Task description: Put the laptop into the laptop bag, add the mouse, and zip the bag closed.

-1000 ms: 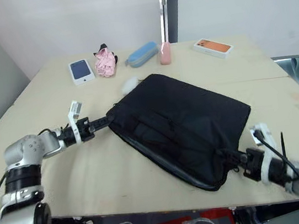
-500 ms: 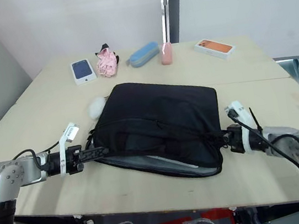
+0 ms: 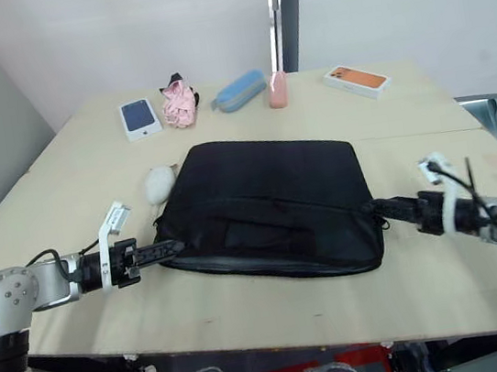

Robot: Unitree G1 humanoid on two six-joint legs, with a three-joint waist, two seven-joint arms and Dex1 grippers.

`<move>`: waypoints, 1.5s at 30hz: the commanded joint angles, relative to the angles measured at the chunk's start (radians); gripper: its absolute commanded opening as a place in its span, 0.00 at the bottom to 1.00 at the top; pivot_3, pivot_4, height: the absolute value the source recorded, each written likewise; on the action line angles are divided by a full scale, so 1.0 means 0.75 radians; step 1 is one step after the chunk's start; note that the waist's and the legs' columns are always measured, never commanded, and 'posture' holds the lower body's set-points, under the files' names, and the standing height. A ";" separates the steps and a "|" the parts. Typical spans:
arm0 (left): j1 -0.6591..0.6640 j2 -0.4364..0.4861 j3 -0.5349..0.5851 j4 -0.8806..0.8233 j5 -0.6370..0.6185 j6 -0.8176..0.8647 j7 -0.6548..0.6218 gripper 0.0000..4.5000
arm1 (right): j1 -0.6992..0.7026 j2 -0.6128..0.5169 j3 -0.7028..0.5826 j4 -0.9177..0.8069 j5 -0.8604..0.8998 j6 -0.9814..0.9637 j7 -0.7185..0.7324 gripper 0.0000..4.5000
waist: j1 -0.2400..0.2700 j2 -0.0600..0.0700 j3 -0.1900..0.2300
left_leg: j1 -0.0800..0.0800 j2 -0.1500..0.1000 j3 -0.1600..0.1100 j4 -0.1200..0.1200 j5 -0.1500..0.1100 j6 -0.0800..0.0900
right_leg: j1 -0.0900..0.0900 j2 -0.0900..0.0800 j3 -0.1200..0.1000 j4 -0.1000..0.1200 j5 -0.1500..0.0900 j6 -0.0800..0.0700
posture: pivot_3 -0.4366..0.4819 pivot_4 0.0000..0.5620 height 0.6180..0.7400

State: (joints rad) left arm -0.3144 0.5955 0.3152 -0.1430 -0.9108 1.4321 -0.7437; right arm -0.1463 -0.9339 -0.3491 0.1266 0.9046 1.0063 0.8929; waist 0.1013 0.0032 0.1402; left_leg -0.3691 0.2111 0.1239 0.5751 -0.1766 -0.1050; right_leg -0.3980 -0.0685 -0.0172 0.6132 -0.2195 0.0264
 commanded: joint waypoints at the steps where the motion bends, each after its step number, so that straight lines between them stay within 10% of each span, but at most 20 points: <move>1: -0.030 -0.010 0.031 -0.004 -0.047 -0.008 0.012 0.00 | 0.109 0.004 -0.183 -0.205 0.127 0.080 0.005 0.89 | 0.002 0.000 0.000 | 0.000 0.000 0.000 0.000 0.000 0.000 | 0.000 0.000 0.000 0.000 0.000 0.000 | 0.48 0.27 1.00; 9: -0.027 -0.030 0.026 -0.010 -0.073 -0.011 0.040 0.00 | 0.419 0.189 -0.294 -0.520 0.201 0.117 -0.154 0.89 | 0.004 0.000 -0.001 | 0.001 0.001 0.001 0.000 0.000 0.000 | 0.000 0.000 0.000 0.000 0.000 0.000 | 0.48 0.27 1.00; 19: -0.001 -0.004 -0.005 -0.056 -0.106 -0.008 0.016 0.00 | 0.356 0.251 -0.217 -0.413 0.140 0.055 -0.167 0.89 | -0.004 0.001 -0.001 | 0.000 0.000 0.001 -0.001 0.000 0.000 | 0.000 0.000 0.001 -0.002 0.000 0.000 | 0.48 0.27 1.00; 31: 0.133 0.042 0.037 -0.174 -0.197 -0.004 0.001 0.00 | 0.120 0.245 0.031 -0.221 -0.012 0.020 -0.077 0.04 | -0.023 0.002 -0.002 | 0.001 0.002 0.002 -0.002 0.000 -0.001 | -0.001 0.001 0.001 -0.002 -0.001 0.000 | 0.48 0.27 1.00; 45: 0.230 0.115 0.105 -0.132 -0.182 -0.096 0.033 0.00 | 0.067 0.216 0.127 -0.328 -0.086 0.001 0.013 0.01 | -0.026 0.002 -0.002 | 0.001 0.002 0.002 -0.002 0.000 -0.001 | -0.001 0.002 0.001 -0.001 -0.001 0.000 | 0.48 0.27 1.00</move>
State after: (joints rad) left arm -0.1374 0.6689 0.3792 -0.2440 -1.0446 1.3847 -0.7074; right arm -0.1006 -0.7711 -0.2534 -0.0640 0.8168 1.0067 0.8805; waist 0.0816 0.0047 0.1386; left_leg -0.3682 0.2128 0.1255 0.5739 -0.1768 -0.1058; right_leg -0.3985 -0.0671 -0.0160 0.6123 -0.2200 0.0261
